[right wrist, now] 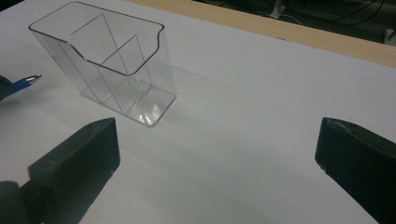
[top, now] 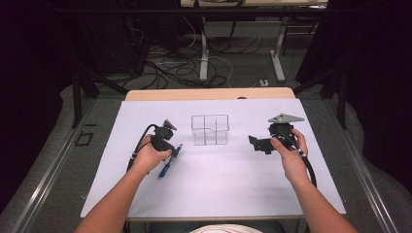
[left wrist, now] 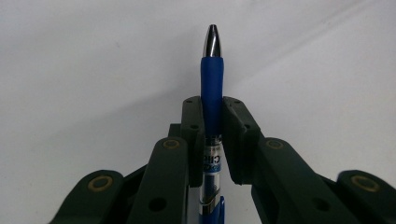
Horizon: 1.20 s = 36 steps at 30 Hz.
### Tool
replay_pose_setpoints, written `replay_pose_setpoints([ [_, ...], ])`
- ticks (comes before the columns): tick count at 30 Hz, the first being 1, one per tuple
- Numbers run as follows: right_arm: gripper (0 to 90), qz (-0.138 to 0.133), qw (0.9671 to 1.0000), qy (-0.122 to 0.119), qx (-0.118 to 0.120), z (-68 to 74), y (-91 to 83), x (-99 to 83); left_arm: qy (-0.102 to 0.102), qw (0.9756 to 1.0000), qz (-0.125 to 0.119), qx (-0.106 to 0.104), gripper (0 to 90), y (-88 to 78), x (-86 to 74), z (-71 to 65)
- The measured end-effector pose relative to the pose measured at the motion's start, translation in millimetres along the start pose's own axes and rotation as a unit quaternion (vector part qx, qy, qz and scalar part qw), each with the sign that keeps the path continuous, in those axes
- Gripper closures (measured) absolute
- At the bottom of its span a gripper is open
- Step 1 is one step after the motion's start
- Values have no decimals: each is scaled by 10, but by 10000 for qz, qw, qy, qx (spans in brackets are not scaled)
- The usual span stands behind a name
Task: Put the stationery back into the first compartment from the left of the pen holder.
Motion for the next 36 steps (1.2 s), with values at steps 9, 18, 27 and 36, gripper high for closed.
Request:
replay_pose_setpoints([
  [9,0,-4,10000,5,-13,-8,-3,1,-177,9972,-724,98,796,-169,12,63],
  [18,0,5,10000,15,-31,-17,-1,-1,-296,9860,-1605,342,796,-351,45,89],
  [27,0,4,10000,49,-33,-18,-5,-4,-357,9688,-2406,483,796,-516,69,138],
  [36,0,5,10000,50,-39,-21,0,-4,-385,9502,-3040,565,795,-645,133,111],
])
Point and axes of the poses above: each handheld gripper's, and its own axes: y roughly forward along the jaws, x roughly out of its top, z roughly to its left, the point moved 2 cm from there along y, roughly forward along the jaws, and after that the axes turned 14 degrees about y, right-handed, at the moved point
